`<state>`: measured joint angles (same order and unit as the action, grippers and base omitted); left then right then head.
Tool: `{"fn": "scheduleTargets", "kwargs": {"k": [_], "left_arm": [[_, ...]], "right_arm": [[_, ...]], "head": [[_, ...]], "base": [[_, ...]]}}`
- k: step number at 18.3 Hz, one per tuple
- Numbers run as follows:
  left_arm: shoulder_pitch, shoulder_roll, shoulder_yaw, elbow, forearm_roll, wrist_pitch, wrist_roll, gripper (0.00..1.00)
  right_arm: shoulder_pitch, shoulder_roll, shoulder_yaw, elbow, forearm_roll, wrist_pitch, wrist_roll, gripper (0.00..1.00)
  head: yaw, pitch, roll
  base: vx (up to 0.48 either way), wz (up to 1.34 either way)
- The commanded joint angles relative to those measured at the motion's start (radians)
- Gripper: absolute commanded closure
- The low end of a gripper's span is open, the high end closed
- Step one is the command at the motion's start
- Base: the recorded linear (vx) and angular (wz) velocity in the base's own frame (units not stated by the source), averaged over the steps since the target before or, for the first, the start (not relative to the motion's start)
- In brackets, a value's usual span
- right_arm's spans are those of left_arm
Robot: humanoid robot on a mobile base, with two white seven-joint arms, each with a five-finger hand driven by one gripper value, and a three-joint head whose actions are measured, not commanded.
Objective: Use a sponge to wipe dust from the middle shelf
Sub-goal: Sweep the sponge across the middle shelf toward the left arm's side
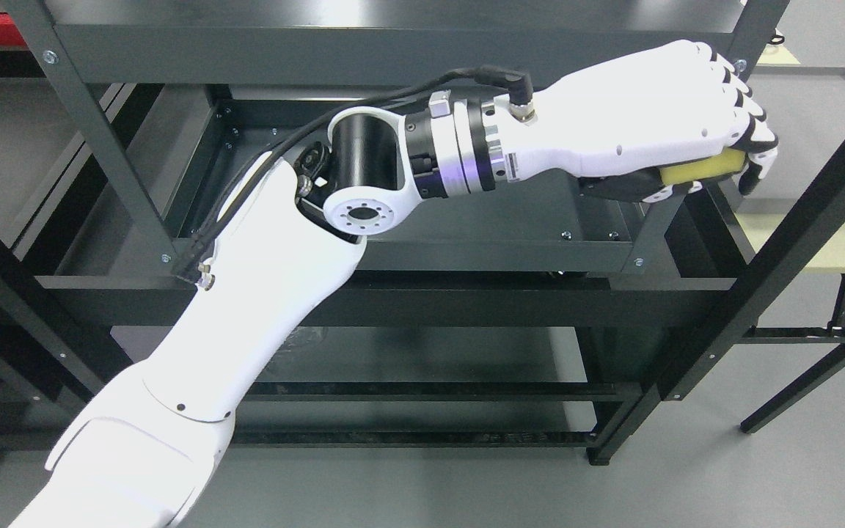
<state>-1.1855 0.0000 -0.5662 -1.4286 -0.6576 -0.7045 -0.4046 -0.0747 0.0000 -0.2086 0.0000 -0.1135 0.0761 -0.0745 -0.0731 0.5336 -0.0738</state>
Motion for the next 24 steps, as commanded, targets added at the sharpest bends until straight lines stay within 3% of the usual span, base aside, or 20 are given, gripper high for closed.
{"fn": "scheduleTargets", "kwargs": {"k": [1,9,17,19,24], "left_arm": [[-0.004,0.017,0.178,0.031,-0.254,-0.081,-0.007,0.98],[0.170,0.017,0.429,-0.032,-0.244,-0.081,-0.020,0.98],[0.268,0.041,0.678,-0.137,-0.061,-0.081,-0.255,0.98],[0.288,0.083,0.710,-0.162,0.005,-0.081,-0.290,0.99],[0.352,0.271,0.818,-0.170,0.148,-0.081,-0.290,0.99]], "right_arm": [[-0.001,-0.017,0.000,-0.017,0.000,0.001,0.001,0.00],[0.001,-0.017,0.000,-0.017,0.000,0.001,0.001,0.00],[-0.001,-0.017,0.000,-0.017,0.000,0.001,0.001,0.00],[-0.001,-0.017,0.000,-0.017,0.000,0.001,0.001,0.00],[-0.001,-0.017,0.000,-0.017,0.000,0.001,0.001,0.00]], "head": [[0.0000,0.000,0.000],[0.0000,0.000,0.000],[0.0000,0.000,0.000],[0.0000,0.000,0.000],[0.0000,0.000,0.000]], "base": [[0.064,0.00],[0.050,0.01],[0.014,0.00],[0.000,0.00],[0.000,0.00]]}}
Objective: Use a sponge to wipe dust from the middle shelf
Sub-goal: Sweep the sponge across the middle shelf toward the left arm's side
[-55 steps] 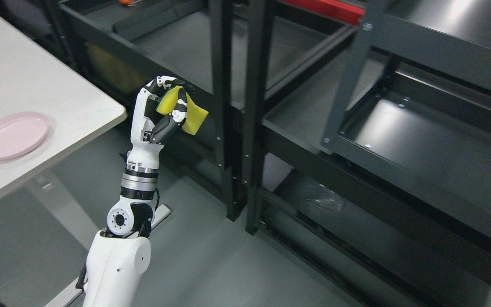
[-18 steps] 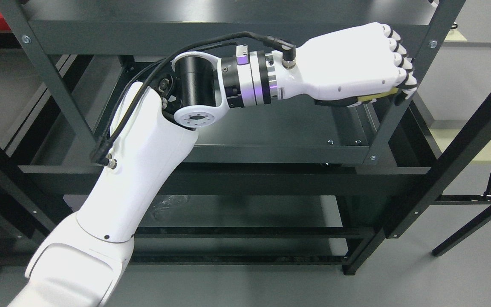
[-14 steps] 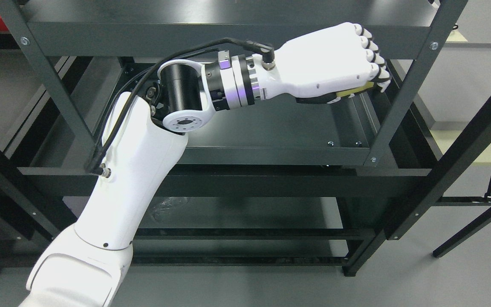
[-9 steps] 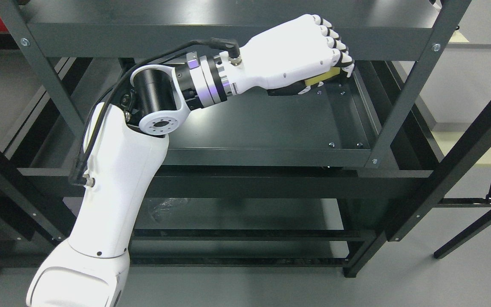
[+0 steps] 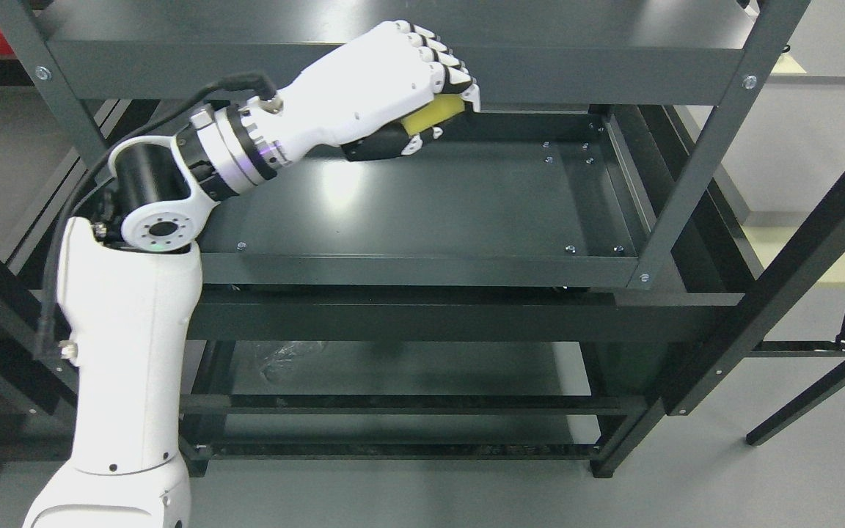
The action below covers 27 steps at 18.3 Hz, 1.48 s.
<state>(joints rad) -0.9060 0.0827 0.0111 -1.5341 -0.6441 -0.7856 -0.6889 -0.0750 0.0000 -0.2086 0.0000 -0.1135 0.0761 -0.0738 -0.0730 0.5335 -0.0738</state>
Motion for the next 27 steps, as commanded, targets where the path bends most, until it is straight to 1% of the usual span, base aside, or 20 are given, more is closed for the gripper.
{"fn": "scheduleTargets", "kwargs": {"k": [1,7,11,13,14,16,17,18,19,20,21,22,23,24,26,27], "left_arm": [[0.106,0.221,0.265,-0.063,0.162,0.000,-0.006,0.99],[0.268,0.357,0.447,-0.055,0.287,0.000,-0.004,0.98],[0.269,0.391,0.539,-0.037,0.332,0.000,0.002,0.98],[0.239,0.379,0.530,-0.041,0.403,0.000,0.009,0.99],[0.184,0.373,0.515,-0.047,0.424,0.000,0.011,0.99],[0.049,0.338,0.428,-0.047,0.425,0.000,0.012,0.99],[-0.030,0.298,0.349,-0.047,0.420,0.000,0.011,1.00],[-0.081,0.251,0.283,-0.047,0.408,0.000,0.011,1.00],[-0.126,0.158,0.214,-0.044,0.387,0.000,0.011,1.00],[-0.146,-0.001,0.143,-0.040,0.362,0.000,0.011,1.00],[-0.148,-0.065,0.109,-0.038,0.319,0.000,0.008,1.00],[-0.146,-0.065,0.058,-0.029,0.247,0.000,0.023,1.00],[-0.149,-0.065,-0.035,-0.005,0.192,0.000,0.084,1.00],[-0.149,-0.065,-0.136,0.018,0.123,0.000,0.192,1.00],[-0.149,-0.065,-0.257,0.029,-0.050,0.000,0.332,1.00],[-0.149,-0.065,-0.339,0.032,-0.069,0.000,0.392,1.00]], "right_arm": [[0.000,-0.017,0.000,-0.017,0.000,0.001,0.000,0.00],[0.000,-0.017,0.000,-0.017,0.000,0.001,0.000,0.00],[0.000,-0.017,0.000,-0.017,0.000,0.001,0.000,0.00],[0.000,-0.017,0.000,-0.017,0.000,0.001,0.000,0.00],[0.000,-0.017,0.000,-0.017,0.000,0.001,0.000,0.00],[0.000,-0.017,0.000,-0.017,0.000,0.001,0.000,0.00],[0.000,-0.017,0.000,-0.017,0.000,0.001,0.000,0.00],[0.000,-0.017,0.000,-0.017,0.000,0.001,0.000,0.00],[0.000,-0.017,0.000,-0.017,0.000,0.001,0.000,0.00],[0.000,-0.017,0.000,-0.017,0.000,0.001,0.000,0.00],[0.000,-0.017,0.000,-0.017,0.000,0.001,0.000,0.00],[0.000,-0.017,0.000,-0.017,0.000,0.001,0.000,0.00],[0.000,-0.017,0.000,-0.017,0.000,0.001,0.000,0.00],[0.000,-0.017,0.000,-0.017,0.000,0.001,0.000,0.00],[0.000,-0.017,0.000,-0.017,0.000,0.001,0.000,0.00],[0.000,-0.017,0.000,-0.017,0.000,0.001,0.000,0.00]], "head": [[0.0000,0.000,0.000],[0.0000,0.000,0.000],[0.0000,0.000,0.000],[0.0000,0.000,0.000],[0.0000,0.000,0.000],[0.0000,0.000,0.000],[0.0000,0.000,0.000],[0.0000,0.000,0.000],[0.0000,0.000,0.000],[0.0000,0.000,0.000],[0.0000,0.000,0.000],[0.0000,0.000,0.000],[0.0000,0.000,0.000],[0.0000,0.000,0.000],[0.0000,0.000,0.000],[0.0000,0.000,0.000]], "base": [[0.000,0.00],[0.000,0.00],[0.000,0.00],[0.000,0.00],[0.000,0.00],[0.000,0.00],[0.000,0.00],[0.000,0.00],[0.000,0.00],[0.000,0.00],[0.000,0.00],[0.000,0.00],[0.000,0.00],[0.000,0.00],[0.000,-0.01],[0.000,0.00]]}}
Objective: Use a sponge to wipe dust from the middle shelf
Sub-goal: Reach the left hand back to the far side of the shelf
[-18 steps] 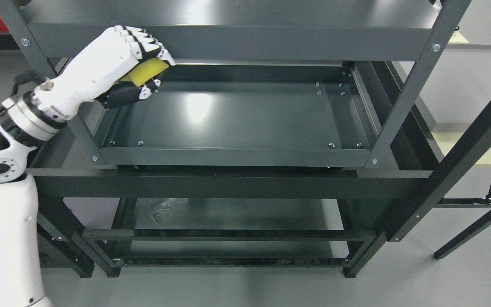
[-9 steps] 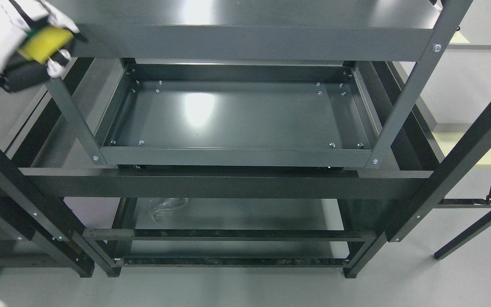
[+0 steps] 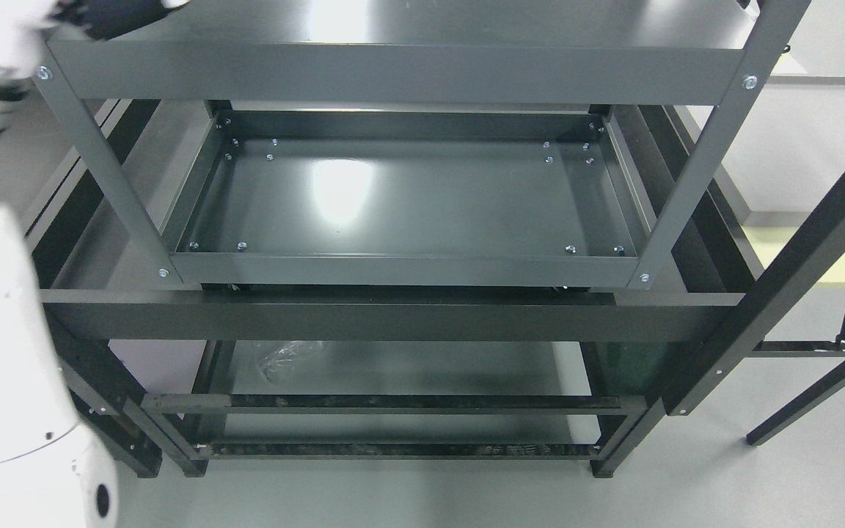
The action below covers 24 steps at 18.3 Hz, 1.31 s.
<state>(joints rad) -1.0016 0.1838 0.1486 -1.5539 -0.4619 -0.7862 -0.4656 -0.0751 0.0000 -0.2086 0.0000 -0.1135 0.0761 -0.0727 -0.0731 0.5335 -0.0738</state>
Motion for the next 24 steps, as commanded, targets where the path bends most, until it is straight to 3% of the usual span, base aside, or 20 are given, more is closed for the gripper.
{"fn": "scheduleTargets", "kwargs": {"k": [1,7,12,20,24], "left_arm": [[-0.055,-0.166,-0.539,0.054,-0.251,0.001,0.206,1.00],[-0.063,-0.166,-0.843,0.078,-0.254,0.060,0.272,1.00],[-0.063,-0.166,-0.897,0.190,-0.268,0.074,0.281,1.00],[0.057,-0.166,-0.543,0.212,-0.265,0.016,0.271,1.00],[0.187,-0.166,-0.251,0.105,-0.258,0.001,0.145,1.00]], "right_arm": [[0.000,-0.017,0.000,-0.017,0.000,0.001,-0.001,0.00],[0.000,-0.017,0.000,-0.017,0.000,0.001,-0.001,0.00],[0.000,-0.017,0.000,-0.017,0.000,0.001,-0.001,0.00],[0.000,-0.017,0.000,-0.017,0.000,0.001,-0.001,0.00],[0.000,-0.017,0.000,-0.017,0.000,0.001,-0.001,0.00]], "head": [[0.0000,0.000,0.000],[0.0000,0.000,0.000],[0.0000,0.000,0.000],[0.0000,0.000,0.000],[0.0000,0.000,0.000]], "base": [[0.000,0.00],[0.000,0.00],[0.000,0.00],[0.000,0.00],[0.000,0.00]]}}
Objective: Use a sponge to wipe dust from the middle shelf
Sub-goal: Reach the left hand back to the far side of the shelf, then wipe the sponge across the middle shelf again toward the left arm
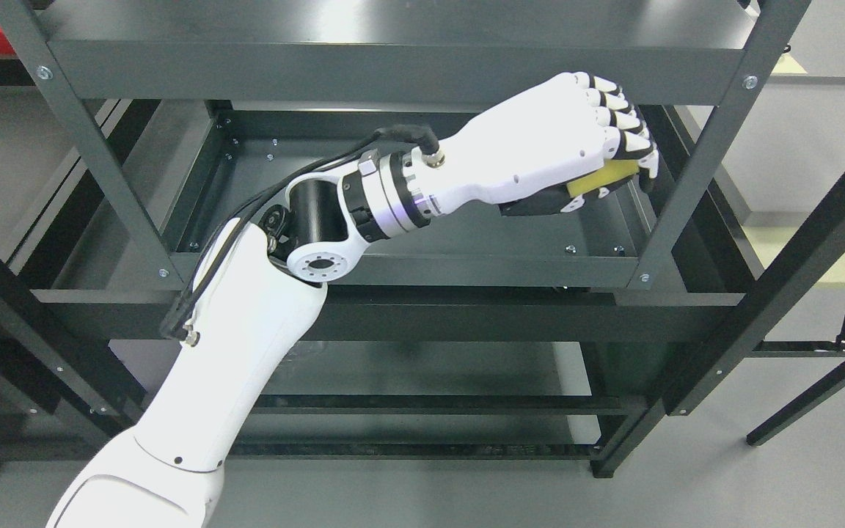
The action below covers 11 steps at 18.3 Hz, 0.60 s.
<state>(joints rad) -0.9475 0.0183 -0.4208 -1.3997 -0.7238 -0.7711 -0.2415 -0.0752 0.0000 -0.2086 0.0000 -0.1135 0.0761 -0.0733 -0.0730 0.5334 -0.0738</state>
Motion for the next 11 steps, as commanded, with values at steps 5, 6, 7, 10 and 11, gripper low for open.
{"fn": "scheduleTargets", "kwargs": {"k": [5,6,7,10,11], "left_arm": [[0.176,-0.001,0.630,-0.134,0.070,-0.014,-0.208,1.00],[0.185,-0.001,0.681,-0.152,0.119,-0.014,-0.254,1.00],[0.200,-0.001,0.718,-0.172,0.177,-0.014,-0.304,1.00],[0.245,-0.001,0.819,-0.215,0.341,-0.014,-0.425,1.00],[0.265,0.032,0.855,-0.216,0.395,-0.014,-0.449,1.00]], "right_arm": [[0.000,-0.017,0.000,-0.017,0.000,0.001,0.000,0.00],[0.000,-0.017,0.000,-0.017,0.000,0.001,0.000,0.00],[0.000,-0.017,0.000,-0.017,0.000,0.001,0.000,0.00],[0.000,-0.017,0.000,-0.017,0.000,0.001,0.000,0.00],[0.000,-0.017,0.000,-0.017,0.000,0.001,0.000,0.00]], "head": [[0.0000,0.000,0.000],[0.0000,0.000,0.000],[0.0000,0.000,0.000],[0.0000,0.000,0.000],[0.0000,0.000,0.000]], "base": [[0.000,0.00],[0.000,0.00],[0.000,0.00],[0.000,0.00],[0.000,0.00]]}}
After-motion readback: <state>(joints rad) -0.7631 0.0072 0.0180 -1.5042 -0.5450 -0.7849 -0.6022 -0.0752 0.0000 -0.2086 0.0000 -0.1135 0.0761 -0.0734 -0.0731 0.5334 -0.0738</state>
